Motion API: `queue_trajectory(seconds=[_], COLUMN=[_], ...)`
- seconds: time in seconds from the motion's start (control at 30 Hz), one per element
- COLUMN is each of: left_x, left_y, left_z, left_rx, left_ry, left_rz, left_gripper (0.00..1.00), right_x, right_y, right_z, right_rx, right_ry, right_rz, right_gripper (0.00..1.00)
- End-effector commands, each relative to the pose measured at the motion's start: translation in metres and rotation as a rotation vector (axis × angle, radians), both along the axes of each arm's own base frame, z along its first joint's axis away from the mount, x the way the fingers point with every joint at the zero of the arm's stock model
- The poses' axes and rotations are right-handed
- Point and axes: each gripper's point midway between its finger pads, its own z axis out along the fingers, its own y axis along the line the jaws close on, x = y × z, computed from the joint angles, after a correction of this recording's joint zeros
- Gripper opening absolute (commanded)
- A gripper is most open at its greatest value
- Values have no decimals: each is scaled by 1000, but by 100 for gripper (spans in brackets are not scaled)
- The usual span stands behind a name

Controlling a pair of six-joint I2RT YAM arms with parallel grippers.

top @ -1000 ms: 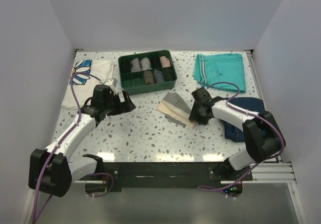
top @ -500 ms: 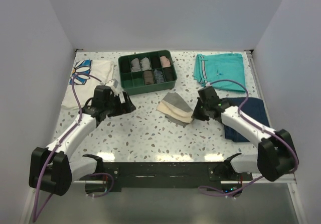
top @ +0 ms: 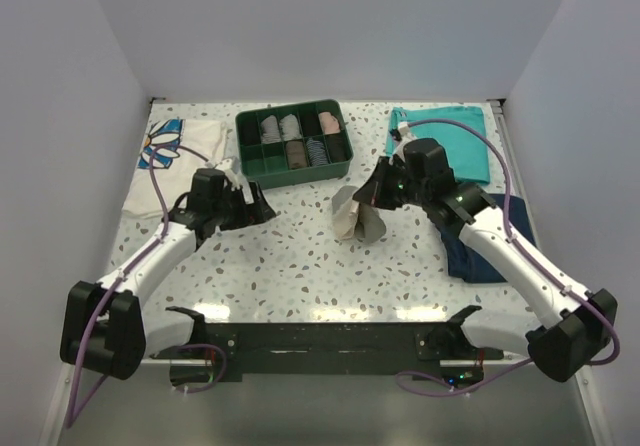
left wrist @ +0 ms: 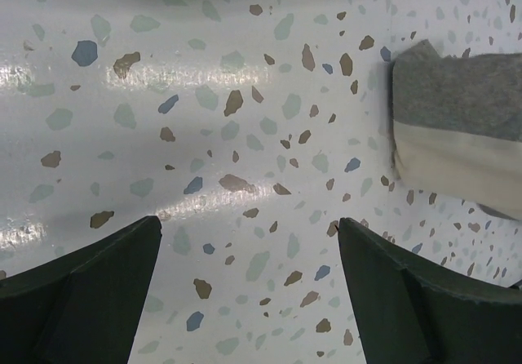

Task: Roll the underwear
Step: Flatten out the underwear at the center of the board.

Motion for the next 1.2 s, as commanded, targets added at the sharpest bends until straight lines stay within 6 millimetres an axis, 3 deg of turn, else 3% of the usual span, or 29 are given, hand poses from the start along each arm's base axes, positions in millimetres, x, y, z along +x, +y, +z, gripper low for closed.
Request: queue_trajectory(seconds=[0.0, 0.13, 0.3, 0.5, 0.63, 0.7, 0.8, 0.83, 0.87, 0.93, 0.97, 1.03, 1.07, 1.17], left_x=[11, 11, 7, 0, -2, -2, -1, -2, -2, -3, -4, -6, -6, -9], left_y=[1, 13, 28, 46, 51, 52, 53, 53, 53, 50, 48, 41, 37, 22], left_z=[28, 36, 48, 68, 82, 84, 85, 85, 84, 83, 81, 78, 76, 70], left_rx=[5, 47, 98, 147, 161, 169, 185, 188, 188, 175, 167, 130, 111, 47], left_ry=[-95, -110, -131, -186, -217, -220, -221, -220, -219, -227, -225, -229, -229, -218], left_rz=[9, 57, 112, 177, 188, 185, 177, 176, 171, 162, 153, 132, 120, 64], left_gripper=[94, 95, 95, 97, 98, 98, 98, 99, 99, 100, 100, 100, 100, 97], right_x=[-30, -62, -96, -133, -144, -138, -116, -109, -90, -74, -56, -37, -13, 10], right_y=[48, 80, 96, 97, 91, 87, 75, 69, 58, 49, 42, 36, 25, 26], right_z=[53, 78, 107, 134, 136, 127, 96, 74, 65, 48, 33, 10, -5, -27], right_rx=[70, 116, 144, 192, 199, 190, 81, -3, -76, -177, -233, -253, -260, -248], right_ry=[-93, -129, -192, -241, -254, -231, -215, -191, -219, -228, -196, -132, -90, -47], right_rz=[248, 370, 434, 454, 429, 375, 247, 212, 111, 64, 28, 14, -31, 6], right_gripper=[0, 0, 0, 0, 0, 0, 0, 0, 0, 0, 0, 0, 0, 0])
